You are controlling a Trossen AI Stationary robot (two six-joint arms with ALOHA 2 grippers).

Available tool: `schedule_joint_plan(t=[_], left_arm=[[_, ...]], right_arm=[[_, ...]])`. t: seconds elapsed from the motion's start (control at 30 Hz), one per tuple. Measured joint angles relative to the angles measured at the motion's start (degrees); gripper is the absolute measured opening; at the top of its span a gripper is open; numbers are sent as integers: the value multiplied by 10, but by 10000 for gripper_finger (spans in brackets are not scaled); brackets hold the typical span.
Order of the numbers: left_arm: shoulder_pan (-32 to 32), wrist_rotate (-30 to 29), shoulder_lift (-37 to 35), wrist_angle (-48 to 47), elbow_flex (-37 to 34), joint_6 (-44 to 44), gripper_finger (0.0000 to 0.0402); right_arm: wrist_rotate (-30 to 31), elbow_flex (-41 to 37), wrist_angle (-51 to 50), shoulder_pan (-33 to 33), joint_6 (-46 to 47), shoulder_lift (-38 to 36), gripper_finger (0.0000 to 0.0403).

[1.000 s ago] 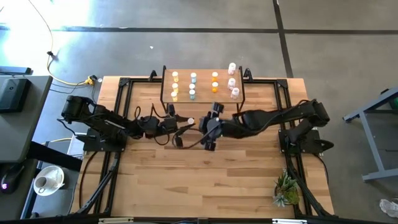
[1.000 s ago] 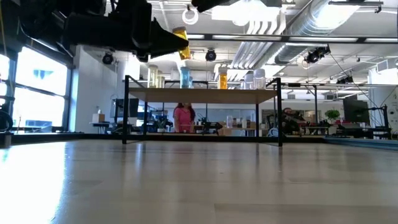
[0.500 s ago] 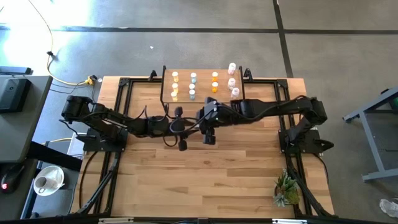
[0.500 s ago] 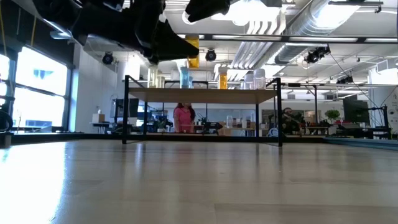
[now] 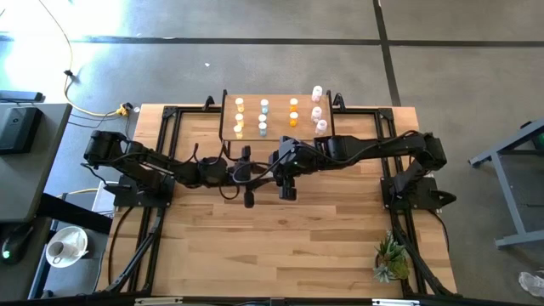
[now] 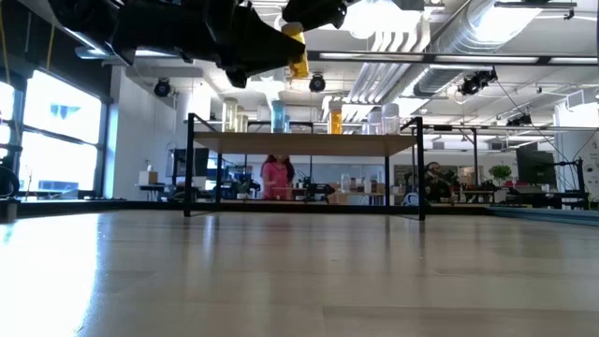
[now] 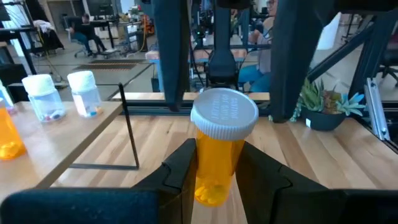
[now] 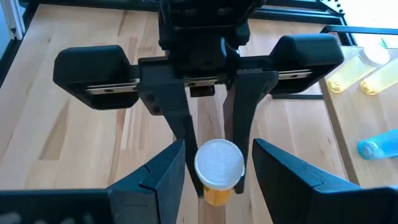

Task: Pick and place medicine bottles onto shelf by color
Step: Put the orange pill bottle on the shelf aligned with the other orange pill bottles

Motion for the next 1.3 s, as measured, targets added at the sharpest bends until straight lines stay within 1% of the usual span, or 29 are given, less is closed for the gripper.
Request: schedule_joint_plan(t=[0.47, 0.53, 0.73, 0.83, 1.03, 1.3], left_arm=[[0, -1, 0, -6, 19, 0, 86], [0, -2, 0, -10, 19, 0, 86], [0, -4, 0, -15, 19, 0, 86], [0, -4, 0, -15, 19, 0, 86], [1, -7, 0, -15, 19, 0, 91], [1, -8, 0, -17, 19, 0, 119]], right_arm=[[2, 0, 0, 0, 0, 0, 177], [2, 0, -4, 0, 0, 0, 169], [4, 0, -21, 0, 5, 0, 127], [4, 0, -21, 0, 13, 0, 116], [4, 0, -22, 0, 13, 0, 106], [3, 0, -22, 0, 13, 0, 105]])
